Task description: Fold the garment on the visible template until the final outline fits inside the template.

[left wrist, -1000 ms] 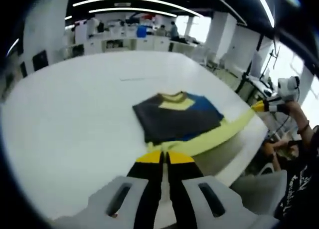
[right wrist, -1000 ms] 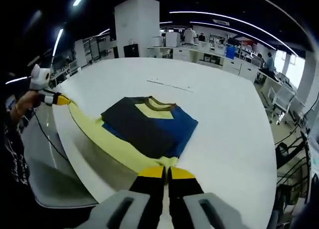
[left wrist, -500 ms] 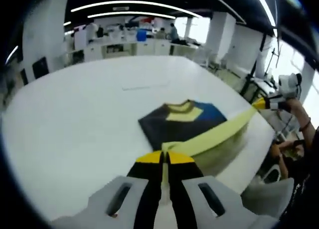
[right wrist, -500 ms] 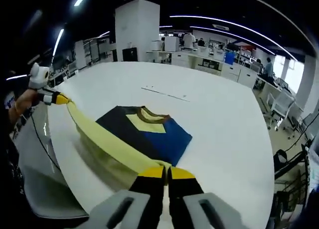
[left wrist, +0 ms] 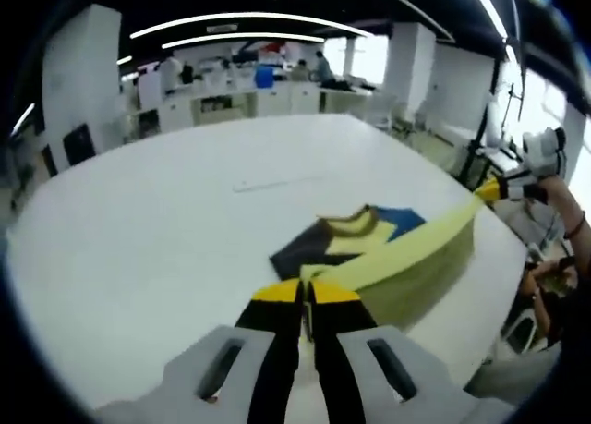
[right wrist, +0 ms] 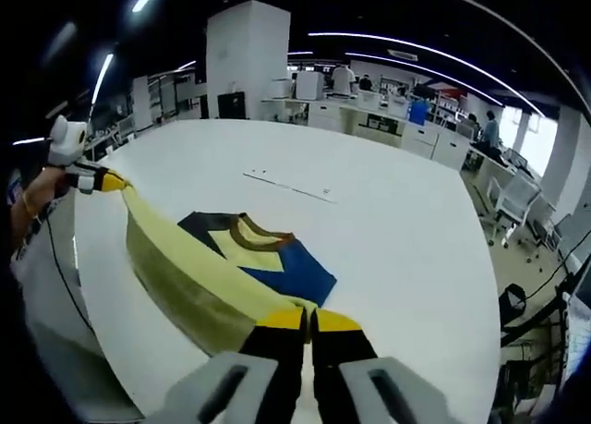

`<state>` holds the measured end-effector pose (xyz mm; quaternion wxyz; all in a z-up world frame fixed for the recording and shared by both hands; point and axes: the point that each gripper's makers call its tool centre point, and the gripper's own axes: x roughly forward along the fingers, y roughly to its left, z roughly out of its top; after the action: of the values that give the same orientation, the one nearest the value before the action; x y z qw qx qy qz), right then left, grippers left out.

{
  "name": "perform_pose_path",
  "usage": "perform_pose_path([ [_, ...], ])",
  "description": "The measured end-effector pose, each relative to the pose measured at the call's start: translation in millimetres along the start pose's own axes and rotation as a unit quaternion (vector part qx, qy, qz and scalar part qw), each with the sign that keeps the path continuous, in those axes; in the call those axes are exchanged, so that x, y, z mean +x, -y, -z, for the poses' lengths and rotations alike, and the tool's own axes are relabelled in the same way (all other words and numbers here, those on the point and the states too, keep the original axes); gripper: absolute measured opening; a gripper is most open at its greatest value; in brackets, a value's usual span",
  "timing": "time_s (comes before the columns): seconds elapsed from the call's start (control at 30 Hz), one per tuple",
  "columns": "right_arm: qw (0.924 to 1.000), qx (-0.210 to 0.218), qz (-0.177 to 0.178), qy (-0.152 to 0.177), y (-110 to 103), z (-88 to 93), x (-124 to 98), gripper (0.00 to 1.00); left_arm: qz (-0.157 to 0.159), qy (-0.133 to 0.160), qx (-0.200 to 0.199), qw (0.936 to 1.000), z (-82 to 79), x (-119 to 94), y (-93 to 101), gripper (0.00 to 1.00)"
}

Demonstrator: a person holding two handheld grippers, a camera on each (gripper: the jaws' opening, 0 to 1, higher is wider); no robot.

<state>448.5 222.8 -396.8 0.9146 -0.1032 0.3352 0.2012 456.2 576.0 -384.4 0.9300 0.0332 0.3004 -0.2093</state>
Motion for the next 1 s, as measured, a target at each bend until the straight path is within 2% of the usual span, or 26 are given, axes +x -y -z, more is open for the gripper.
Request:
perform_pose_path([
  [0.33,0.9997,0.009,0.017,0.018,19,-20.1,24,0.0,-0.014,0.029,-0.022,0.9992,-26.0,24,-14.5,0.0],
  [0.5,0.9994,0.019,0.022,0.02,27,-23.2,42,0.0,-0.024,0.038,-0.032,0.9985,-32.3,39,-20.2,0.0],
  [0.77,0.9986,0.027,0.034,0.031,37,-28.3,75,0.0,-0.049,0.036,-0.048,0.997,-29.0,65,-34.0,0.0],
  [1.0,0.998,0.044,0.04,0.023,44,-22.0,107,0.0,-0.071,0.032,-0.064,0.9949,-17.6,95,-48.3,0.0],
])
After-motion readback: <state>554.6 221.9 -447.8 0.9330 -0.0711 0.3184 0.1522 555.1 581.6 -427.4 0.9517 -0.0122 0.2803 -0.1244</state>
